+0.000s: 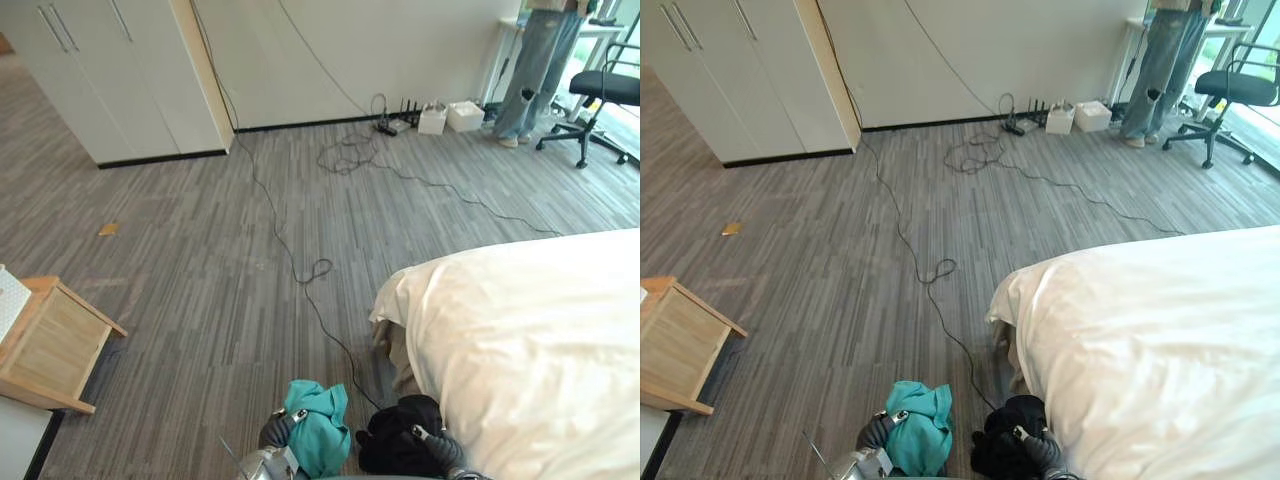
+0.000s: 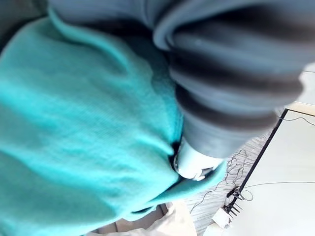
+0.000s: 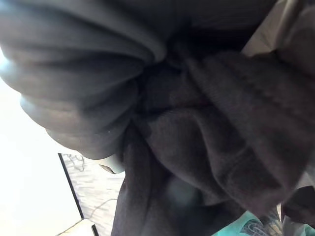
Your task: Tidy the bed and pick cloth on bed and put in laundry
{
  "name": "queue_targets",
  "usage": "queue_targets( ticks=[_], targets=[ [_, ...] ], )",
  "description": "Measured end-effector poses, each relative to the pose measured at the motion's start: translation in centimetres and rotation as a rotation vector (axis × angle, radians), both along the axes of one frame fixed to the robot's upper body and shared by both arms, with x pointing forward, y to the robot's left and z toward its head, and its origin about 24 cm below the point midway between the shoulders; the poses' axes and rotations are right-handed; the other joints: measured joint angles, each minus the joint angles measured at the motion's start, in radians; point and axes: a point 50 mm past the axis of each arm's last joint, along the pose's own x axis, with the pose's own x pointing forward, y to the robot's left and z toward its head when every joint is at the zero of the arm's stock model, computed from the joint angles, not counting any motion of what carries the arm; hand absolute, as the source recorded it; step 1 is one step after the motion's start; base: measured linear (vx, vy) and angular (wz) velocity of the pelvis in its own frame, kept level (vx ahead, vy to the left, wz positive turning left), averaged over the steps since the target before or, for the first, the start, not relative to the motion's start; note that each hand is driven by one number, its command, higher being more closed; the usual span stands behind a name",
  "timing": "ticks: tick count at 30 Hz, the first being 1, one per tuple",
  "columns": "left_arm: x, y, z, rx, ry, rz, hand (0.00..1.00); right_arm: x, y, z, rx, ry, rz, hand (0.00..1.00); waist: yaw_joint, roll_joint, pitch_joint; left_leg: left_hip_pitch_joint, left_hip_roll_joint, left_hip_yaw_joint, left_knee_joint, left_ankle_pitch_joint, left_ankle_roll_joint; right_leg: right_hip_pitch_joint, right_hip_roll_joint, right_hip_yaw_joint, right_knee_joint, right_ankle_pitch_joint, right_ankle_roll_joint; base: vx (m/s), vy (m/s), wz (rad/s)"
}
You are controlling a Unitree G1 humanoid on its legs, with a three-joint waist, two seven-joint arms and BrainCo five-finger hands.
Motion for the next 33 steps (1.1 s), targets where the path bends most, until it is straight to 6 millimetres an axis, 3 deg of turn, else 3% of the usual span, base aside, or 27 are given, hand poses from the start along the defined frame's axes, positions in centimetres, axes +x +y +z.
queue_targets(
  ticks=[1,3,7,8,9,10,11,12,13,14,15,16,17,19,20,22,23,24,25,26,28,29,30,31,32,33],
  targets=[
    [0.0,0.1,0.1,0.000,-0.005,0.002,1.00,-0.3,0.0,0.0,0.014,0.003,0.019,1.00,0.011,-0.007,0.000,0.008,-0.015,0.018,0.007,-0.009,0.054,0.020,-0.016,0.000,-0.025,-0.008,0.014,0.22,0.155,-0.08],
    [0.2,0.1,0.2,-0.013,-0.016,0.013,1.00,-0.5,-0.2,0.0,0.025,-0.002,0.039,1.00,0.024,-0.006,0.000,-0.014,-0.018,0.036,0.073,-0.059,0.123,0.033,-0.032,-0.001,-0.033,-0.012,0.022,0.21,0.105,-0.07],
    [-0.2,0.1,0.1,-0.032,-0.007,0.034,1.00,-0.4,-0.1,0.2,0.044,-0.014,0.074,1.00,0.033,-0.014,-0.005,0.012,-0.050,0.065,0.087,-0.121,0.147,-0.006,-0.071,0.013,0.078,-0.023,0.059,0.28,0.094,-0.16],
    [-0.5,0.1,0.0,-0.031,0.002,0.037,1.00,-0.3,0.1,0.2,0.048,-0.018,0.080,1.00,0.042,-0.017,-0.011,0.023,-0.057,0.072,0.059,-0.129,0.148,-0.069,-0.083,0.028,0.207,-0.043,0.093,0.19,0.092,-0.25],
    [-0.4,0.4,0.3,-0.022,-0.009,0.038,1.00,0.2,0.6,0.3,0.062,-0.032,0.087,1.00,0.043,-0.033,-0.015,0.047,-0.067,0.086,0.036,-0.142,0.162,-0.196,-0.113,0.043,0.519,-0.066,0.205,0.23,0.093,-0.23],
    [-0.4,0.7,0.4,-0.014,-0.016,0.035,1.00,0.4,1.0,0.3,0.072,-0.036,0.089,1.00,0.044,-0.049,-0.016,0.059,-0.075,0.087,0.030,-0.147,0.162,-0.244,-0.123,0.052,0.640,-0.047,0.261,0.26,0.034,-0.06],
    [-0.4,1.2,0.6,0.003,-0.026,0.028,1.00,0.4,1.6,0.3,0.089,-0.039,0.089,1.00,0.043,-0.078,-0.027,0.091,-0.091,0.076,0.021,-0.159,0.160,-0.311,-0.151,0.036,0.813,0.056,0.286,0.32,0.007,0.10],
    [-0.3,1.5,0.6,0.016,-0.032,0.026,1.00,0.5,2.1,0.3,0.102,-0.042,0.096,1.00,0.044,-0.093,-0.025,0.127,-0.102,0.060,0.020,-0.171,0.170,-0.337,-0.193,-0.030,0.921,0.089,0.270,0.34,0.001,0.14],
    [-0.2,1.6,0.6,0.019,-0.031,0.027,1.00,0.5,2.3,0.3,0.105,-0.043,0.098,1.00,0.044,-0.093,-0.023,0.141,-0.103,0.054,0.020,-0.179,0.169,-0.347,-0.212,-0.062,0.954,0.078,0.242,0.32,-0.029,0.25],
    [-0.4,1.6,0.4,0.027,-0.015,0.034,1.00,0.7,2.4,0.4,0.107,-0.047,0.094,1.00,0.040,-0.094,-0.022,0.170,-0.098,0.025,0.019,-0.194,0.164,-0.370,-0.241,-0.129,0.996,0.028,0.143,0.28,-0.060,0.50],
    [-0.6,1.6,0.2,0.032,-0.002,0.034,1.00,1.0,2.5,0.7,0.111,-0.064,0.090,1.00,0.019,-0.086,-0.016,0.193,-0.085,-0.011,0.013,-0.204,0.157,-0.403,-0.245,-0.170,0.981,-0.017,0.101,0.27,-0.079,0.65],
    [-0.6,1.6,0.2,0.036,0.004,0.033,1.00,1.1,2.5,0.8,0.113,-0.072,0.090,1.00,0.013,-0.083,-0.016,0.202,-0.079,-0.030,0.007,-0.206,0.154,-0.421,-0.244,-0.179,0.956,-0.029,0.094,0.27,-0.119,0.86],
    [-0.7,1.5,0.0,0.042,0.016,0.030,1.00,1.2,2.6,1.2,0.117,-0.090,0.086,1.00,0.002,-0.079,-0.013,0.221,-0.059,-0.069,-0.003,-0.211,0.146,-0.460,-0.231,-0.193,0.847,-0.047,0.093,0.29,-0.166,0.96],
    [-0.9,1.3,-0.1,0.039,0.030,0.012,1.00,1.3,2.7,1.7,0.126,-0.114,0.076,1.00,-0.008,-0.072,-0.005,0.253,-0.027,-0.130,-0.012,-0.225,0.121,-0.494,-0.210,-0.192,0.576,-0.018,0.103,0.37,-0.245,1.02],
    [-1.1,1.2,-0.3,0.037,0.044,-0.002,1.00,1.1,2.7,1.8,0.139,-0.120,0.050,1.00,-0.010,-0.067,-0.001,0.280,-0.003,-0.165,-0.011,-0.243,0.092,-0.483,-0.195,-0.177,0.315,0.072,0.121,0.38,-0.282,0.93],
    [-1.3,1.2,-0.5,0.021,0.047,-0.025,1.00,0.9,2.8,2.0,0.152,-0.121,0.042,1.00,-0.006,-0.066,-0.005,0.317,0.022,-0.226,-0.013,-0.272,0.048,-0.393,-0.172,-0.106,0.140,0.165,0.173,0.45,-0.342,0.97],
    [-1.3,1.2,-0.5,0.016,0.040,-0.030,1.00,1.1,2.8,2.1,0.154,-0.130,0.046,1.00,0.003,-0.066,0.001,0.328,0.028,-0.230,-0.015,-0.277,0.028,-0.377,-0.161,-0.093,0.128,0.230,0.143,0.49,-0.365,0.87],
    [-1.3,0.1,-0.5,-0.020,0.039,-0.043,1.00,1.6,2.4,2.6,0.145,-0.155,0.038,1.00,0.005,-0.025,0.021,0.348,0.059,-0.236,-0.008,-0.266,-0.010,-0.374,-0.147,-0.087,0.235,0.199,0.088,0.43,-0.286,0.58],
    [-1.6,-0.5,-0.5,-0.045,0.040,-0.041,1.00,1.6,2.3,2.8,0.140,-0.160,0.038,1.00,0.002,-0.018,0.024,0.356,0.058,-0.233,-0.013,-0.250,-0.017,-0.385,-0.161,-0.078,0.292,0.160,0.087,0.48,-0.315,0.88],
    [-1.6,-1.6,-0.3,-0.096,0.025,-0.034,1.00,1.9,2.0,3.3,0.143,-0.181,0.039,1.00,-0.012,-0.012,0.028,0.360,0.063,-0.241,0.021,-0.241,-0.026,-0.438,-0.177,-0.054,0.447,0.073,0.077,0.45,-0.295,0.62],
    [-2.0,-1.4,-0.4,-0.116,0.034,-0.024,1.00,2.3,2.8,3.4,0.163,-0.184,0.059,1.00,-0.009,-0.013,0.011,0.335,0.083,-0.251,0.127,-0.243,-0.027,-0.380,-0.157,-0.048,0.437,0.002,0.065,0.38,-0.312,0.52],
    [-2.0,-1.7,-0.4,-0.142,0.047,-0.011,1.00,2.7,3.1,3.6,0.169,-0.192,0.077,1.00,-0.015,-0.018,0.006,0.273,0.104,-0.264,0.262,-0.243,-0.027,-0.334,-0.141,-0.062,0.398,-0.037,0.069,0.43,-0.335,0.40],
    [-2.1,-2.7,-0.5,-0.205,0.070,0.022,1.00,3.3,2.4,3.7,0.143,-0.201,0.102,1.00,-0.013,0.020,0.000,0.191,0.140,-0.264,0.448,-0.211,-0.002,-0.284,-0.116,-0.079,0.358,-0.041,0.061,0.44,-0.305,0.30],
    [-2.0,-3.4,-0.3,-0.246,0.074,0.038,1.00,3.6,1.9,3.8,0.124,-0.202,0.115,1.00,-0.012,0.040,0.001,0.140,0.162,-0.260,0.558,-0.166,0.033,-0.246,-0.102,-0.085,0.328,-0.042,0.058,0.35,-0.170,-0.04],
    [-1.9,-4.1,-0.2,-0.292,0.070,0.052,1.00,3.8,1.2,3.6,0.097,-0.194,0.133,1.00,-0.005,0.057,0.004,0.082,0.199,-0.236,0.702,-0.044,0.075,-0.189,-0.079,-0.084,0.269,-0.044,0.053,0.31,-0.124,-0.25],
    [-1.9,-4.1,-0.1,-0.311,0.064,0.058,1.00,4.1,1.1,3.5,0.091,-0.191,0.139,1.00,0.004,0.048,0.005,0.029,0.215,-0.226,0.833,0.080,0.066,-0.102,-0.072,-0.073,0.195,-0.044,0.038,0.46,-0.104,-0.33]
  ],
)
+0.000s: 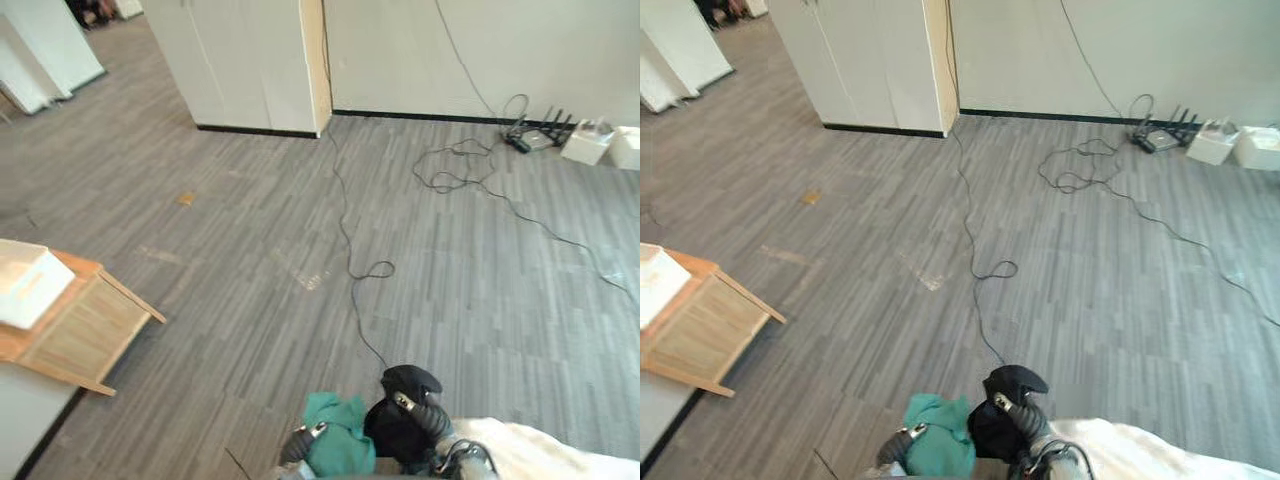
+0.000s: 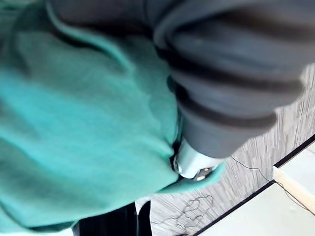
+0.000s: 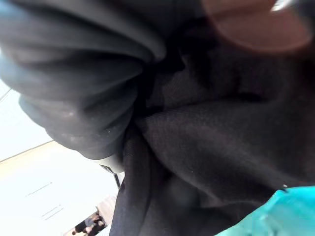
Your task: Tidy the bed and pick cloth on bed and put in laundry
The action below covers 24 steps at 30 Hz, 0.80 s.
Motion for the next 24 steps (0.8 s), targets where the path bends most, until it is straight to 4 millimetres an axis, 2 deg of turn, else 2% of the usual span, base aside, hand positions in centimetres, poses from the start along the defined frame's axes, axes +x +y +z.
queue_targets(
  ticks=[1,2,3,4,5,6,7,8,9,10,11,12,13,14,15,17,18,19,20,21,22,23,24],
  targets=[
    [0.1,-0.1,0.0,-0.004,-0.001,-0.008,1.00,0.0,-0.2,0.0,-0.002,0.000,-0.005,1.00,0.007,-0.003,0.000,-0.036,-0.005,-0.007,0.065,-0.085,-0.006,0.026,0.001,0.009,-0.027,-0.001,0.001,0.56,-0.078,-0.47],
    [0.5,-0.2,0.2,-0.018,-0.003,-0.009,1.00,0.2,-0.3,-0.1,0.001,-0.003,-0.007,1.00,0.026,-0.013,0.003,-0.111,-0.035,-0.012,0.138,-0.231,0.006,0.056,0.003,0.038,-0.064,-0.005,-0.004,0.59,0.027,-0.75],
    [1.0,0.0,1.1,-0.038,-0.050,-0.005,1.00,0.6,-0.2,-0.1,0.011,-0.009,-0.008,1.00,0.057,-0.039,0.019,-0.191,-0.113,-0.007,0.133,-0.350,0.009,0.090,-0.021,0.070,-0.105,-0.008,0.000,0.43,0.080,-0.84],
    [1.2,0.1,1.6,-0.048,-0.074,0.003,1.00,0.7,-0.1,-0.1,0.017,-0.014,-0.003,1.00,0.070,-0.054,0.026,-0.226,-0.158,0.002,0.088,-0.391,0.013,0.098,-0.040,0.080,-0.104,-0.013,0.019,0.44,0.153,-0.79],
    [1.3,0.2,2.0,-0.068,-0.096,0.024,1.00,0.7,-0.1,0.0,0.024,-0.022,0.020,1.00,0.084,-0.061,0.032,-0.263,-0.210,0.027,-0.110,-0.405,0.006,0.108,-0.064,0.081,-0.078,-0.035,0.056,0.46,0.167,-0.43],
    [1.0,-0.1,1.9,-0.098,-0.082,0.052,1.00,0.5,-0.5,0.3,0.017,-0.029,0.051,1.00,0.089,-0.017,0.034,-0.234,-0.216,0.059,-0.455,-0.228,0.035,0.128,-0.032,0.078,-0.037,-0.089,0.112,0.47,0.158,-0.32],
    [1.6,0.2,2.2,-0.107,-0.084,0.085,1.00,0.6,0.3,-0.2,0.035,-0.001,0.071,1.00,0.096,-0.059,0.055,-0.186,-0.228,0.112,-0.440,-0.258,0.067,0.154,-0.063,0.107,-0.016,-0.135,0.129,0.47,0.081,-0.10],
    [1.8,0.3,2.3,-0.117,-0.091,0.111,1.00,0.4,0.9,-0.2,0.053,0.007,0.103,1.00,0.098,-0.091,0.035,-0.161,-0.267,0.114,-0.494,-0.255,0.061,0.153,-0.052,0.127,-0.041,-0.128,0.098,0.45,0.041,0.17],
    [2.0,0.6,2.3,-0.120,-0.084,0.133,1.00,0.4,1.1,0.1,0.066,-0.006,0.123,1.00,0.091,-0.097,0.032,-0.166,-0.265,0.149,-0.477,-0.253,0.047,0.173,-0.028,0.090,-0.092,-0.089,0.052,0.47,0.047,0.45],
    [2.4,0.7,2.4,-0.132,-0.081,0.158,1.00,0.7,1.1,0.5,0.069,-0.022,0.131,1.00,0.084,-0.095,0.046,-0.227,-0.211,0.231,-0.350,-0.267,0.019,0.208,-0.023,0.056,-0.134,-0.038,0.040,0.30,0.087,0.68],
    [2.6,0.4,2.4,-0.151,-0.077,0.149,1.00,0.9,1.2,0.7,0.071,-0.030,0.138,1.00,0.082,-0.092,0.043,-0.247,-0.176,0.339,-0.373,-0.292,-0.006,0.229,-0.015,0.035,-0.139,-0.030,0.049,0.20,0.121,0.77],
    [2.6,0.3,2.1,-0.152,-0.050,0.144,1.00,0.5,1.1,0.5,0.064,-0.012,0.137,1.00,0.076,-0.083,0.033,-0.224,-0.171,0.383,-0.440,-0.321,0.118,0.251,0.009,0.007,-0.120,-0.034,0.054,0.15,0.099,0.67],
    [2.7,0.3,2.0,-0.148,-0.048,0.142,1.00,0.5,1.2,0.5,0.066,-0.007,0.136,1.00,0.073,-0.093,0.028,-0.215,-0.186,0.381,-0.444,-0.328,0.124,0.252,-0.001,0.005,-0.104,-0.034,0.054,0.21,0.077,0.55],
    [2.9,0.5,1.8,-0.140,-0.035,0.151,1.00,0.7,1.8,0.5,0.074,-0.011,0.157,1.00,0.075,-0.119,0.020,-0.198,-0.212,0.384,-0.468,-0.338,0.133,0.221,-0.025,0.012,-0.026,-0.024,0.066,0.27,0.062,0.28],
    [3.0,0.8,1.6,-0.131,-0.029,0.161,1.00,1.0,2.2,0.6,0.074,-0.017,0.175,1.00,0.074,-0.132,0.011,-0.185,-0.229,0.385,-0.491,-0.342,0.146,0.174,-0.045,0.025,0.073,-0.009,0.093,0.37,0.095,0.17],
    [3.2,1.3,1.6,-0.097,-0.033,0.180,1.00,1.5,3.4,0.6,0.081,-0.020,0.183,1.00,0.073,-0.171,-0.006,-0.135,-0.266,0.394,-0.549,-0.340,0.164,0.036,-0.099,0.079,0.365,0.076,0.249,0.44,0.108,0.03],
    [3.3,1.9,1.6,-0.063,-0.045,0.178,1.00,1.6,4.3,0.5,0.098,-0.018,0.181,1.00,0.069,-0.190,-0.008,-0.100,-0.288,0.376,-0.583,-0.340,0.164,-0.057,-0.123,0.113,0.562,0.118,0.254,0.50,0.090,0.34],
    [3.3,2.2,1.6,-0.031,-0.045,0.176,1.00,1.5,4.7,0.2,0.101,-0.011,0.170,1.00,0.061,-0.189,-0.006,-0.033,-0.308,0.342,-0.628,-0.340,0.163,-0.130,-0.163,0.067,0.751,0.114,0.246,0.49,0.081,0.50],
    [3.3,2.3,1.6,-0.021,-0.044,0.175,1.00,1.4,4.8,0.1,0.099,-0.002,0.168,1.00,0.060,-0.178,0.001,0.004,-0.309,0.325,-0.649,-0.339,0.163,-0.138,-0.179,0.033,0.797,0.103,0.227,0.41,0.054,0.76],
    [2.9,2.3,1.4,-0.004,-0.034,0.179,1.00,0.9,4.6,-0.2,0.092,0.019,0.153,1.00,0.054,-0.153,0.004,0.079,-0.311,0.275,-0.695,-0.335,0.156,-0.152,-0.186,-0.016,0.829,0.072,0.168,0.32,0.037,0.68],
    [2.7,2.4,1.4,0.004,-0.029,0.185,1.00,0.5,4.5,-0.4,0.088,0.029,0.145,1.00,0.044,-0.141,0.001,0.114,-0.310,0.249,-0.726,-0.330,0.148,-0.169,-0.177,-0.024,0.826,0.049,0.127,0.40,0.006,1.12],
    [2.4,2.7,1.3,0.021,-0.021,0.198,1.00,0.2,4.4,-0.5,0.081,0.035,0.123,1.00,0.033,-0.118,-0.006,0.171,-0.310,0.186,-0.778,-0.320,0.134,-0.226,-0.134,-0.003,0.777,0.009,0.077,0.38,-0.073,1.42],
    [2.5,3.0,1.3,0.035,-0.024,0.202,1.00,-0.1,4.3,-0.6,0.076,0.037,0.102,1.00,0.010,-0.120,-0.008,0.196,-0.306,0.128,-0.796,-0.318,0.132,-0.277,-0.089,0.050,0.681,-0.011,0.072,0.36,-0.120,1.60]
  ],
)
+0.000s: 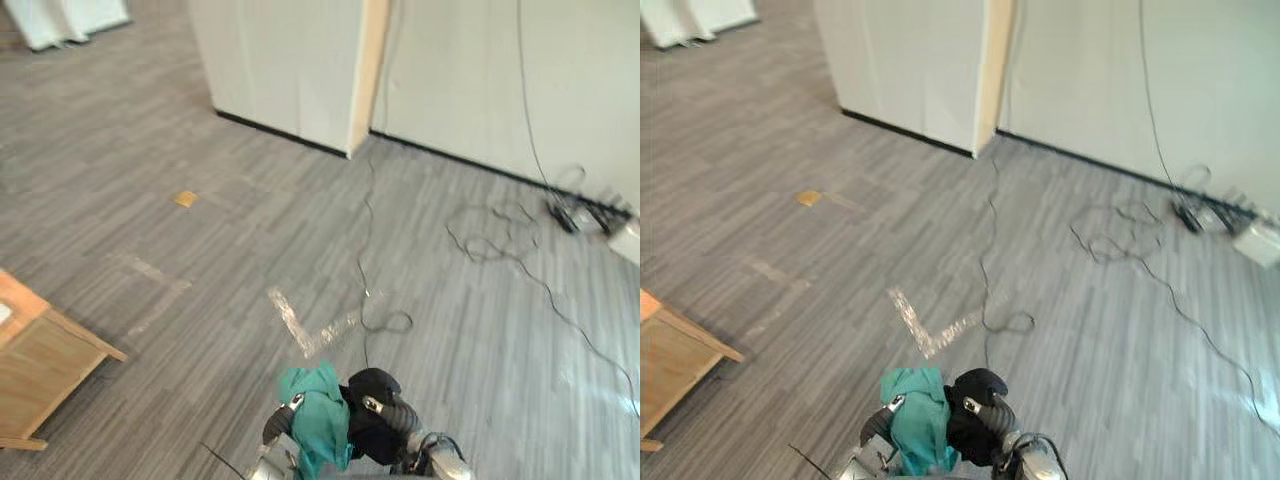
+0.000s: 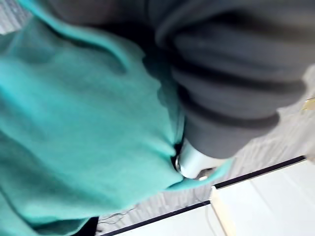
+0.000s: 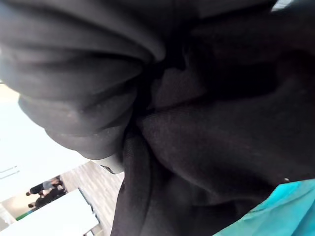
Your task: Tidy the bed and pick cloth on bed and put in laundry
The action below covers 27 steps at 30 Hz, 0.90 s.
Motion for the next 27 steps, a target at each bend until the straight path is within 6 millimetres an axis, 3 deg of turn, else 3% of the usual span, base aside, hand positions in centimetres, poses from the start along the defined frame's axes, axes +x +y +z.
queue_targets(
  ticks=[2,3,4,5,6,7,8,9,10,11,13,14,15,16,17,18,19,20,21,22,24,27],
  targets=[
    [0.0,0.4,0.0,0.014,0.001,-0.003,1.00,-0.3,-0.1,-0.1,-0.003,0.004,-0.016,1.00,-0.027,-0.005,-0.002,0.015,0.007,-0.079,-0.010,0.000,0.000,-0.062,0.058,0.087,-0.159,-0.009,0.008,0.33,-0.208,1.62],
    [-0.2,0.7,-0.2,0.024,0.011,-0.006,1.00,-0.8,-0.2,-0.2,-0.005,0.013,-0.021,1.00,-0.045,-0.005,0.000,0.031,0.021,-0.160,-0.019,-0.007,-0.013,-0.111,0.108,0.194,-0.391,0.023,0.021,0.33,-0.244,1.75],
    [-0.3,0.9,-0.3,0.030,0.014,-0.008,1.00,-1.0,-0.3,-0.3,-0.005,0.018,-0.022,1.00,-0.051,-0.005,0.000,0.032,0.028,-0.188,-0.019,-0.016,-0.035,-0.108,0.122,0.234,-0.514,0.063,0.024,0.32,-0.278,1.75],
    [-0.9,1.5,-0.5,0.044,0.030,-0.007,1.00,-1.1,-0.1,-0.4,0.000,0.021,-0.018,1.00,-0.047,-0.022,0.003,0.056,0.032,-0.226,-0.020,-0.035,-0.063,-0.111,0.125,0.282,-0.697,0.143,0.055,0.34,-0.341,1.08],
    [-1.8,2.2,-0.7,0.061,0.057,0.001,1.00,-1.1,0.3,-0.3,0.015,0.018,-0.009,1.00,-0.033,-0.048,0.004,0.081,0.031,-0.249,-0.014,-0.068,-0.085,-0.117,0.116,0.312,-0.800,0.179,0.078,0.46,-0.470,0.79],
    [-1.8,2.4,-0.6,0.062,0.052,0.010,1.00,-1.0,0.4,-0.3,0.020,0.017,-0.010,1.00,-0.031,-0.056,0.004,0.089,0.030,-0.256,-0.009,-0.081,-0.095,-0.119,0.115,0.319,-0.813,0.175,0.084,0.44,-0.436,0.61],
    [-2.1,2.6,-0.5,0.062,0.053,0.012,1.00,-0.9,0.3,-0.4,0.031,0.022,-0.022,1.00,-0.021,-0.067,-0.001,0.136,0.049,-0.279,-0.012,-0.114,-0.130,-0.120,0.135,0.308,-0.759,0.279,0.078,0.44,-0.403,0.42],
    [-2.5,2.4,-0.7,0.051,0.061,0.011,1.00,-0.4,0.0,-0.2,0.026,0.009,-0.024,1.00,-0.021,-0.029,-0.004,0.154,0.078,-0.273,-0.025,-0.116,-0.136,-0.125,0.157,0.291,-0.722,0.298,0.051,0.50,-0.396,0.53],
    [-2.8,1.5,-0.9,0.020,0.070,0.003,1.00,0.9,-1.0,0.2,0.020,-0.022,-0.057,1.00,-0.029,0.008,0.001,0.162,0.112,-0.268,-0.027,-0.098,-0.158,-0.129,0.183,0.271,-0.686,0.289,0.014,0.47,-0.362,0.31],
    [-2.9,1.2,-1.0,0.010,0.075,0.003,1.00,1.2,-1.2,0.3,0.022,-0.030,-0.069,1.00,-0.029,0.019,0.000,0.162,0.118,-0.268,-0.023,-0.088,-0.166,-0.129,0.189,0.265,-0.678,0.280,0.000,0.36,-0.283,0.24],
    [-3.0,0.7,-1.1,-0.005,0.078,0.009,1.00,2.2,-1.4,0.6,0.023,-0.052,-0.073,1.00,-0.021,0.018,-0.001,0.137,0.117,-0.267,0.080,-0.027,-0.158,-0.105,0.187,0.250,-0.640,0.235,-0.048,0.27,-0.241,0.13],
    [-3.0,0.6,-1.1,-0.005,0.077,0.010,1.00,2.3,-1.4,0.6,0.024,-0.055,-0.074,1.00,-0.021,0.018,-0.001,0.125,0.119,-0.267,0.120,-0.017,-0.152,-0.091,0.187,0.241,-0.641,0.228,-0.054,0.27,-0.268,0.28],
    [-3.0,0.6,-1.0,-0.005,0.074,0.014,1.00,2.4,-1.3,0.7,0.028,-0.061,-0.072,1.00,-0.021,0.018,-0.002,0.063,0.131,-0.266,0.283,0.019,-0.147,-0.051,0.188,0.223,-0.650,0.207,-0.066,0.23,-0.218,0.39],
    [-2.7,0.6,-0.9,-0.001,0.059,0.018,1.00,2.5,-1.3,0.8,0.035,-0.070,-0.066,1.00,-0.023,0.029,0.001,-0.046,0.171,-0.243,0.505,0.114,-0.150,0.008,0.199,0.194,-0.688,0.191,-0.081,0.28,-0.258,0.37],
    [-2.7,0.6,-0.9,0.000,0.059,0.017,1.00,2.4,-1.3,0.8,0.036,-0.070,-0.065,1.00,-0.024,0.034,0.000,-0.062,0.182,-0.235,0.540,0.136,-0.147,0.019,0.206,0.188,-0.699,0.190,-0.083,0.30,-0.204,0.35],
    [-2.7,0.7,-0.9,0.019,0.055,0.001,1.00,1.8,-1.2,0.5,0.034,-0.056,-0.058,1.00,-0.020,0.038,0.002,-0.137,0.236,-0.207,0.681,0.273,-0.136,0.091,0.224,0.162,-0.774,0.185,-0.093,0.29,-0.141,0.36],
    [-2.5,0.7,-0.8,0.029,0.045,-0.002,1.00,1.4,-0.9,0.4,0.034,-0.049,-0.059,1.00,-0.016,0.041,0.000,-0.203,0.247,-0.205,0.770,0.250,-0.140,0.134,0.222,0.140,-0.810,0.188,-0.108,0.29,-0.130,0.51],
    [-2.2,0.5,-0.6,0.026,0.031,-0.012,1.00,1.4,-1.2,0.3,0.018,-0.051,-0.067,1.00,-0.019,0.043,0.001,-0.257,0.245,-0.177,0.809,0.168,-0.136,0.153,0.215,0.123,-0.826,0.187,-0.121,0.22,-0.107,0.46],
    [-2.1,0.3,-0.4,0.024,0.022,-0.021,1.00,1.4,-1.5,0.2,0.008,-0.051,-0.075,1.00,-0.018,0.043,0.001,-0.284,0.241,-0.150,0.806,0.125,-0.132,0.166,0.206,0.111,-0.836,0.186,-0.126,0.23,-0.099,0.58],
    [-1.6,0.0,0.1,0.027,-0.010,-0.046,1.00,1.3,-2.1,0.2,-0.007,-0.051,-0.101,1.00,-0.015,0.038,0.000,-0.329,0.221,-0.046,0.723,0.052,-0.120,0.204,0.183,0.083,-0.882,0.184,-0.128,0.23,-0.075,0.58],
    [-1.1,-0.2,0.7,0.024,-0.047,-0.070,1.00,1.3,-2.6,0.2,-0.016,-0.058,-0.124,1.00,-0.011,0.025,-0.003,-0.334,0.174,0.068,0.502,0.034,-0.104,0.235,0.152,0.046,-0.909,0.175,-0.124,0.24,-0.024,0.55],
    [-0.9,-0.8,0.9,0.021,-0.061,-0.099,1.00,1.2,-2.9,0.3,-0.025,-0.057,-0.148,1.00,-0.009,0.004,0.001,-0.347,0.109,0.155,0.192,0.050,-0.117,0.293,0.107,-0.007,-0.906,0.124,-0.105,0.35,0.065,0.56]
  ],
)
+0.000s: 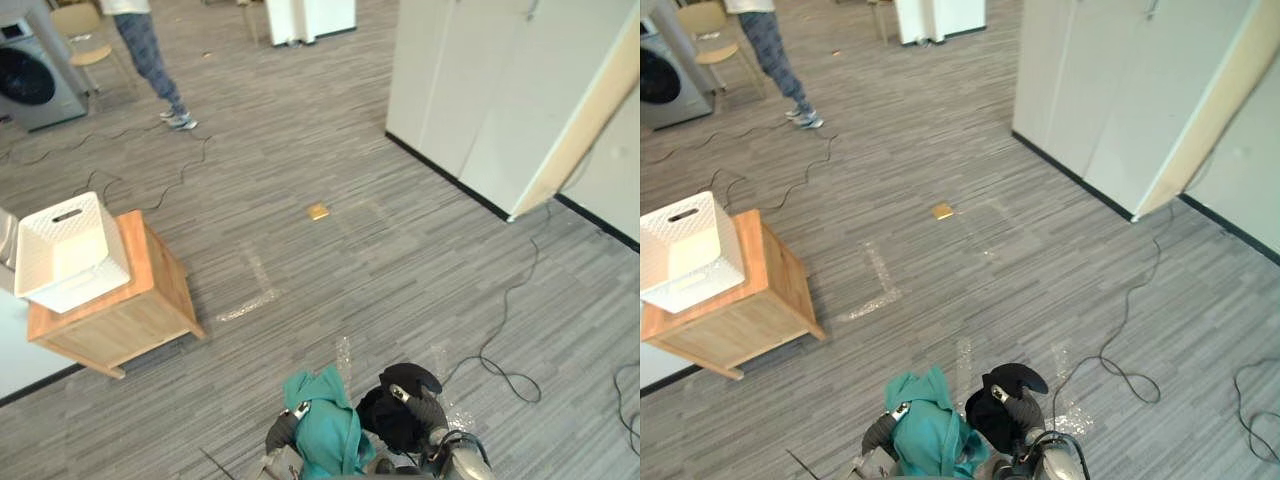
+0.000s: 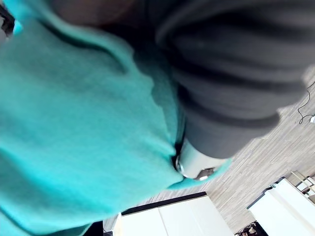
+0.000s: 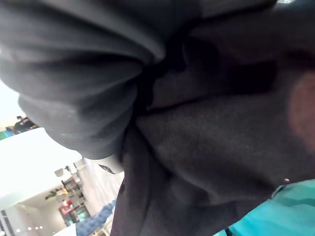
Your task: Tidy the bed and pick cloth on bed and put in laundry
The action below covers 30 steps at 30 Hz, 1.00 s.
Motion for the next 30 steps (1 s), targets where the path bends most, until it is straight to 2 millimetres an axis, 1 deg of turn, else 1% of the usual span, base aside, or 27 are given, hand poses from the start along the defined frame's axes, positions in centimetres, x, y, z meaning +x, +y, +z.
queue_targets(
  ticks=[1,2,3,4,5,6,7,8,9,11,12,13,15,16,17,18,19,20,21,23,24,25,26,27,28,29,30],
  targets=[
    [-0.1,-0.1,0.0,-0.003,0.001,0.000,1.00,-0.1,-0.1,0.1,-0.001,-0.004,-0.006,1.00,0.000,-0.002,-0.002,-0.003,-0.003,0.007,-0.063,0.016,-0.024,0.013,-0.005,-0.011,-0.003,-0.011,0.007,0.42,0.144,0.53],
    [0.0,-0.5,0.2,-0.016,-0.005,0.007,1.00,-0.2,-0.8,0.4,-0.015,-0.017,-0.018,1.00,0.000,0.006,-0.003,-0.018,0.011,0.011,-0.142,0.038,-0.055,0.041,-0.003,-0.030,0.003,-0.053,0.033,0.28,0.130,0.38],
    [-0.3,-0.7,0.1,-0.023,0.006,0.011,1.00,-0.3,-1.1,0.4,-0.027,-0.014,-0.017,1.00,0.004,0.015,-0.008,-0.029,0.041,0.015,-0.123,0.057,-0.043,0.053,-0.001,-0.033,0.036,-0.101,0.051,0.36,0.174,0.27],
    [-0.4,-0.8,0.0,-0.022,0.011,0.009,1.00,-0.5,-1.2,0.3,-0.028,-0.006,-0.022,1.00,0.009,0.008,-0.013,-0.029,0.040,0.023,-0.088,0.081,-0.023,0.062,-0.013,-0.033,0.056,-0.128,0.060,0.46,0.236,-0.01],
    [-0.8,-0.9,-0.1,0.001,0.016,-0.011,1.00,-1.1,-1.7,-0.2,-0.036,0.023,-0.045,1.00,0.018,-0.026,-0.055,-0.017,0.016,0.053,-0.060,0.081,-0.004,0.067,-0.057,-0.031,0.134,-0.171,0.055,0.62,0.230,0.03],
    [-0.3,-1.1,-0.3,0.018,0.011,-0.032,1.00,-0.9,-1.8,-0.1,-0.037,0.017,-0.053,1.00,0.009,-0.030,-0.054,-0.002,-0.005,0.053,-0.061,0.066,0.043,-0.003,-0.096,-0.031,0.327,-0.174,0.051,0.63,0.232,0.12],
    [-0.1,-1.0,-0.3,0.039,0.004,-0.049,1.00,-0.6,-1.7,0.0,-0.034,0.006,-0.059,1.00,0.006,-0.037,-0.056,0.016,-0.020,0.052,-0.068,0.059,0.053,-0.053,-0.124,-0.023,0.445,-0.154,0.068,0.55,0.165,0.37],
    [0.8,-0.7,-0.1,0.084,-0.024,-0.075,1.00,-0.5,-1.6,0.0,-0.030,0.003,-0.079,1.00,-0.003,-0.062,-0.056,0.060,-0.057,0.050,-0.093,0.049,0.074,-0.148,-0.182,-0.009,0.676,-0.080,0.101,0.53,0.183,0.47],
    [1.4,-0.1,0.0,0.126,-0.044,-0.089,1.00,-0.7,-1.1,-0.3,-0.015,0.016,-0.092,1.00,-0.018,-0.077,-0.047,0.112,-0.090,0.032,-0.112,0.039,0.096,-0.208,-0.220,0.000,0.843,-0.065,0.111,0.54,0.153,0.47],
    [1.8,0.3,0.1,0.169,-0.055,-0.091,1.00,-1.2,-0.7,-0.5,-0.003,0.032,-0.104,1.00,-0.019,-0.070,-0.040,0.209,-0.105,-0.004,-0.147,0.006,0.096,-0.241,-0.205,-0.013,0.938,-0.084,0.090,0.52,0.091,0.41],
    [1.9,0.4,0.2,0.185,-0.069,-0.089,1.00,-1.8,-0.7,-0.7,0.001,0.046,-0.114,1.00,-0.027,-0.052,-0.040,0.279,-0.103,-0.035,-0.186,-0.008,0.088,-0.266,-0.177,-0.046,0.933,-0.105,0.072,0.50,0.064,0.51],
    [2.0,0.4,0.3,0.188,-0.075,-0.085,1.00,-2.1,-0.6,-0.8,0.004,0.052,-0.121,1.00,-0.034,-0.047,-0.040,0.306,-0.103,-0.050,-0.205,-0.009,0.086,-0.283,-0.168,-0.070,0.915,-0.116,0.070,0.47,0.026,0.84],
    [2.5,0.8,0.4,0.213,-0.088,-0.083,1.00,-2.9,-0.2,-0.9,0.027,0.072,-0.145,1.00,-0.054,-0.041,-0.037,0.367,-0.102,-0.115,-0.255,-0.014,0.074,-0.383,-0.123,-0.102,0.765,-0.136,0.070,0.52,-0.043,1.00],
    [2.7,1.0,0.5,0.228,-0.093,-0.093,1.00,-3.3,0.0,-1.1,0.035,0.084,-0.150,1.00,-0.065,-0.037,-0.034,0.383,-0.096,-0.146,-0.264,-0.020,0.064,-0.416,-0.095,-0.098,0.619,-0.122,0.073,0.58,-0.132,1.03],
    [2.7,1.3,0.3,0.242,-0.087,-0.098,1.00,-3.7,0.0,-1.2,0.038,0.095,-0.156,1.00,-0.075,-0.031,-0.029,0.400,-0.085,-0.177,-0.267,-0.026,0.052,-0.421,-0.068,-0.083,0.433,-0.071,0.076,0.38,-0.110,0.90],
    [2.6,1.4,0.2,0.246,-0.083,-0.101,1.00,-3.9,0.0,-1.2,0.039,0.101,-0.161,1.00,-0.077,-0.029,-0.028,0.408,-0.081,-0.190,-0.268,-0.031,0.044,-0.418,-0.056,-0.076,0.345,-0.040,0.078,0.50,-0.208,0.99],
    [2.5,1.8,0.1,0.273,-0.080,-0.119,1.00,-4.0,-0.1,-1.2,0.050,0.097,-0.185,1.00,-0.073,-0.032,-0.023,0.440,-0.072,-0.215,-0.272,-0.050,0.014,-0.424,-0.044,-0.046,0.111,0.084,0.104,0.40,-0.194,0.72],
    [2.5,2.0,0.0,0.280,-0.078,-0.122,1.00,-3.9,-0.1,-1.1,0.054,0.090,-0.195,1.00,-0.068,-0.038,-0.018,0.459,-0.072,-0.217,-0.273,-0.061,-0.003,-0.427,-0.050,-0.032,0.073,0.112,0.111,0.59,-0.317,0.88],
    [2.0,2.3,-0.2,0.298,-0.066,-0.134,1.00,-3.5,0.0,-1.0,0.064,0.074,-0.209,1.00,-0.068,-0.052,-0.006,0.506,-0.070,-0.217,-0.275,-0.092,-0.038,-0.426,-0.068,-0.009,0.054,0.136,0.121,0.60,-0.405,0.72],
    [1.2,2.4,-0.6,0.310,-0.037,-0.153,1.00,-3.4,-0.2,-0.8,0.057,0.067,-0.226,1.00,-0.063,-0.060,-0.013,0.566,-0.044,-0.217,-0.276,-0.151,-0.079,-0.421,-0.070,0.016,0.105,0.224,0.098,0.61,-0.447,0.52],
    [1.0,2.0,-0.7,0.306,-0.030,-0.170,1.00,-2.8,-0.4,-0.5,0.053,0.043,-0.230,1.00,-0.070,-0.001,-0.017,0.580,0.017,-0.218,-0.272,-0.170,-0.104,-0.428,-0.022,-0.003,0.160,0.238,0.083,0.40,-0.302,0.23],
    [1.0,1.8,-0.7,0.298,-0.033,-0.176,1.00,-2.5,-0.8,-0.3,0.042,0.027,-0.230,1.00,-0.070,0.025,-0.019,0.578,0.039,-0.216,-0.269,-0.170,-0.103,-0.431,-0.004,-0.016,0.172,0.231,0.073,0.47,-0.371,0.22],
    [1.1,0.9,-0.5,0.276,-0.046,-0.187,1.00,-1.6,-1.3,0.1,0.030,-0.007,-0.234,1.00,-0.067,0.046,-0.020,0.552,0.058,-0.205,-0.225,-0.156,-0.075,-0.455,0.003,-0.036,0.214,0.210,0.041,0.41,-0.393,0.08],
    [1.4,1.0,-0.5,0.277,-0.049,-0.188,1.00,-0.6,-1.2,0.5,0.030,-0.033,-0.233,1.00,-0.065,0.028,-0.013,0.488,0.058,-0.203,-0.094,-0.113,-0.007,-0.459,-0.003,-0.038,0.234,0.193,0.014,0.37,-0.420,0.02],
    [1.4,1.0,-0.5,0.275,-0.050,-0.186,1.00,-0.3,-1.2,0.6,0.030,-0.041,-0.230,1.00,-0.067,0.025,-0.016,0.457,0.062,-0.202,-0.037,-0.091,0.022,-0.451,-0.002,-0.038,0.227,0.187,0.005,0.31,-0.410,-0.06],
    [1.2,1.0,-0.5,0.260,-0.040,-0.171,1.00,0.1,-1.2,0.7,0.025,-0.059,-0.207,1.00,-0.065,0.031,-0.016,0.388,0.098,-0.188,0.118,-0.023,0.036,-0.412,0.015,-0.048,0.177,0.178,-0.007,0.34,-0.314,-0.10],
    [1.2,0.9,-0.5,0.243,-0.039,-0.162,1.00,0.5,-1.2,0.7,0.013,-0.068,-0.172,1.00,-0.056,0.055,-0.019,0.305,0.181,-0.178,0.270,0.091,0.027,-0.344,0.053,-0.077,0.097,0.162,-0.008,0.38,-0.280,-0.09]
  ],
)
